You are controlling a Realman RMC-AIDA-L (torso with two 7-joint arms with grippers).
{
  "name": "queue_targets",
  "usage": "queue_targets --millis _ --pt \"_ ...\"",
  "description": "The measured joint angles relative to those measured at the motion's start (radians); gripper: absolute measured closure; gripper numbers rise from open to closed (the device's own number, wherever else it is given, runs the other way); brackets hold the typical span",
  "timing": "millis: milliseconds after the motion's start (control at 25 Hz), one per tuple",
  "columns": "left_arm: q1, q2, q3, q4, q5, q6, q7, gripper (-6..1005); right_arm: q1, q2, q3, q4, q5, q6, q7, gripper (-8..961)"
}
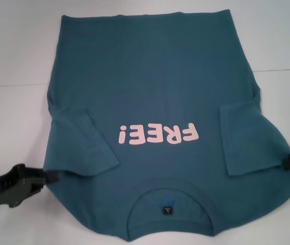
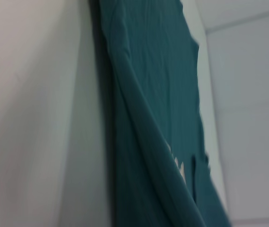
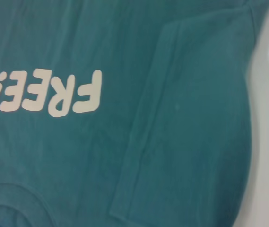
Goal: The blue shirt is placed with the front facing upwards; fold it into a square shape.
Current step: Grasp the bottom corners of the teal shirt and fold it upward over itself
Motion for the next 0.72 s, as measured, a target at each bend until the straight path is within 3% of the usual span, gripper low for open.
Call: queue_targets --millis 480,720 --pt "0.016 -0.007 0.059 0.155 0.148 0.212 -0.008 953 -0.016 -0.003 -0.002 -0.052 -0.005 -0.140 -0.010 932" --pt "0.024 -0.010 0.073 0.209 0.237 0.290 -0.016 953 -0.058 0.006 -0.009 -0.135 -0.009 -0.252 -0.011 931"
